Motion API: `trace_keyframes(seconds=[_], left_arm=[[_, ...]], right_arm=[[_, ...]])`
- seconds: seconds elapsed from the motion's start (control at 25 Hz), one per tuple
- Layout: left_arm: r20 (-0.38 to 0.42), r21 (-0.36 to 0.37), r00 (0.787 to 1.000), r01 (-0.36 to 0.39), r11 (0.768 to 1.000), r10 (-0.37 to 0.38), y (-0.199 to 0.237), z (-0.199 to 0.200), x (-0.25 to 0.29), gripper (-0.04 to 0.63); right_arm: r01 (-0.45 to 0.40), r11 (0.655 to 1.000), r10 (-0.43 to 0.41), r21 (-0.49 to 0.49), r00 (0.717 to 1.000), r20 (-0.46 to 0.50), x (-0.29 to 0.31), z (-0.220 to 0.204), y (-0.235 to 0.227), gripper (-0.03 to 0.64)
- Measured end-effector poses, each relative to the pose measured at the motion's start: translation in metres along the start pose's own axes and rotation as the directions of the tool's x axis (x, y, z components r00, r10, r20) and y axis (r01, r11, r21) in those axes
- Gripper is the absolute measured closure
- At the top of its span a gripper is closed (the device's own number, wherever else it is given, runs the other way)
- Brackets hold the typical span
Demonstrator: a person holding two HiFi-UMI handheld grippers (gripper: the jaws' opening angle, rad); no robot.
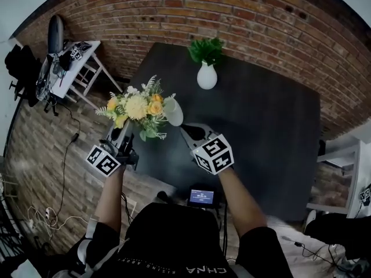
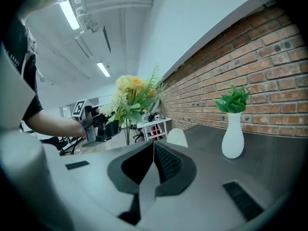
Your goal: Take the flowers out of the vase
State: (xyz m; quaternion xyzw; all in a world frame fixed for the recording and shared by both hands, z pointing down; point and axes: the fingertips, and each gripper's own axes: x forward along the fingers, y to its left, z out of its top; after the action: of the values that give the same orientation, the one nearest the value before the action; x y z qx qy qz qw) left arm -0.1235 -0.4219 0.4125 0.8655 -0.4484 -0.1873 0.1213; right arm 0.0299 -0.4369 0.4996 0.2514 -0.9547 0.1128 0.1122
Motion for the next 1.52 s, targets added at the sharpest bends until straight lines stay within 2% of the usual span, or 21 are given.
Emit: trace_keyframes(seconds=[0.12,0.16,0.2,0.36,0.52,0.64,0.88,1.04,1.16,1.28,1.4,1.52], left_arm=[[0.023,-0.032,0.998,0.064,0.997,-0.063,-0.023,0.004,-0.009,0.549],[0.03,-0.04,0.995,0.093,0.995,-0.092,-0.031,0.006,-0.012,0.549],[0.036,-0.049,0.992,0.123,0.991,-0.121,-0.039,0.008,-0.015,0.549],[0.059,-0.088,0.973,0.229,0.969,-0.225,-0.067,0.017,-0.039,0.549],[0.055,-0.101,0.957,0.29,0.952,-0.286,-0.085,0.023,-0.073,0.549],[0.049,-0.076,0.953,0.303,0.95,-0.3,-0.088,0.028,-0.103,0.548],[-0.027,0.018,0.943,0.331,0.943,-0.33,-0.106,0.026,-0.163,0.545],[-0.086,0.057,0.917,0.395,0.917,-0.39,-0.129,0.018,-0.197,0.526],[-0.117,0.043,0.89,0.447,0.893,-0.44,-0.148,0.012,-0.213,0.472],[-0.122,0.015,0.875,0.474,0.88,-0.469,-0.166,0.006,-0.225,0.423],[-0.108,-0.04,0.868,0.484,0.874,-0.485,-0.18,0.0,-0.234,0.396],[-0.153,-0.032,0.867,0.475,0.88,-0.474,-0.191,-0.014,-0.243,0.388]], right_arm=[[-0.112,0.994,0.112,-0.016,0.994,0.006,0.008,0.002,0.045,0.598],[-0.151,0.988,0.152,-0.023,0.988,0.007,0.011,0.005,0.061,0.529],[-0.177,0.984,0.177,-0.03,0.984,0.007,0.015,0.007,0.076,0.491],[-0.185,0.98,0.186,-0.073,0.983,0.01,0.025,0.019,0.123,0.476],[-0.128,0.986,0.134,-0.104,0.989,0.055,0.023,0.03,0.168,0.48],[-0.077,0.987,0.085,-0.144,0.995,0.052,0.024,0.026,0.2,0.577],[-0.02,0.997,0.024,-0.072,0.998,0.055,0.013,0.003,0.267,0.591],[0.032,0.999,-0.03,-0.036,0.999,0.045,-0.008,-0.013,0.3,0.591],[0.075,0.997,-0.074,-0.014,0.996,0.047,-0.031,-0.018,0.312,0.591],[0.106,0.994,-0.106,0.007,0.993,0.054,-0.057,-0.019,0.318,0.591],[0.132,0.991,-0.133,0.027,0.988,0.072,-0.084,-0.02,0.316,0.591],[0.178,0.982,-0.183,0.056,0.979,0.094,-0.111,-0.023,0.305,0.591]])
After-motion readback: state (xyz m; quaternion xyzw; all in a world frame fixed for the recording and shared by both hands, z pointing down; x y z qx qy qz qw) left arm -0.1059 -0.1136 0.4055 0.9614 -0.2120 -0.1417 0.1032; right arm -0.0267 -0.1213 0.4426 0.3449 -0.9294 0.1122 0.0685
